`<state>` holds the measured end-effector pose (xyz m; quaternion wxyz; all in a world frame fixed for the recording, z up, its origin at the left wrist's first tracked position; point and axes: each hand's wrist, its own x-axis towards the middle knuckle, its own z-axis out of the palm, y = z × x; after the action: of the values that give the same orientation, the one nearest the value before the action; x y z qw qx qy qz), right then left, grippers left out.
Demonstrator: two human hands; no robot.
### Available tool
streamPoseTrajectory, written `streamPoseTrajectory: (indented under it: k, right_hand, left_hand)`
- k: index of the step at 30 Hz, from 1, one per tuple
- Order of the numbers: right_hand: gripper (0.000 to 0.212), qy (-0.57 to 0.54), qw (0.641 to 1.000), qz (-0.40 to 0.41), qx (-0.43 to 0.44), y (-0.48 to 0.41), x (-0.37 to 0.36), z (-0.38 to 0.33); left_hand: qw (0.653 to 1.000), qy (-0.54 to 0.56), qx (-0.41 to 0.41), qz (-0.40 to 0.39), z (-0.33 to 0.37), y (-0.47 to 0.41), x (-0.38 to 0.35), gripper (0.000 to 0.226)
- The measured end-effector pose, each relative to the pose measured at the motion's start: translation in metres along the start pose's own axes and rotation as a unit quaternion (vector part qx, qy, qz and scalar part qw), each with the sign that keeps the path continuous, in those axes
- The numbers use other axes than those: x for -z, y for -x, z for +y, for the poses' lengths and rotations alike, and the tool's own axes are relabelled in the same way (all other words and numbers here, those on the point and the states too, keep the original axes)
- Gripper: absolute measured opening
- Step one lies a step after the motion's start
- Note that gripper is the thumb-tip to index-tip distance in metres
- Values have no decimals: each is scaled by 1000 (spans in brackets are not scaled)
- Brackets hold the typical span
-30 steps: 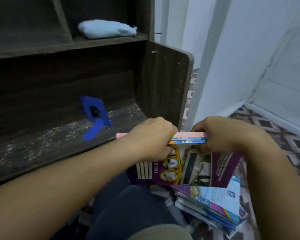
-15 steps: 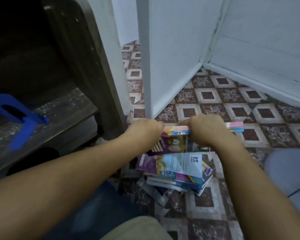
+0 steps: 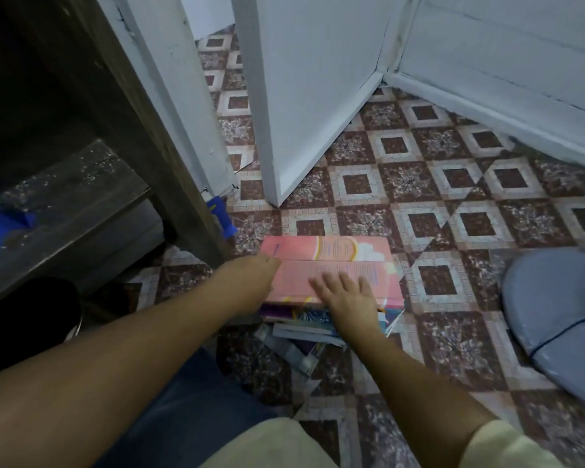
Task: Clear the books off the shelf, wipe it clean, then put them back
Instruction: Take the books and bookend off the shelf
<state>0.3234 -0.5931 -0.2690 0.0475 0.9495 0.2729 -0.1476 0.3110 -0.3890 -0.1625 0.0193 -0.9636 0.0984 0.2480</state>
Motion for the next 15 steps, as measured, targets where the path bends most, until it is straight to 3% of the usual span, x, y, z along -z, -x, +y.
streamPoseTrajectory:
  k: [3, 7, 11, 15]
  right_hand:
    - [88, 7, 998, -60, 6, 13, -29, -5]
    - [96, 8, 997, -74, 16, 13, -36, -10]
    - [70, -2, 999, -54, -1, 7, -21, -17]
    - [51, -6, 994, -99, -43, -9, 24, -33]
  left_hand:
    - [1000, 21, 3, -15, -2, -2, -10, 42]
    - [999, 47, 7, -9, -5, -4, -21, 40]
    - [998, 64, 12, 1, -8, 0, -24, 40]
    - [996, 71, 28, 37, -16, 15, -18, 43]
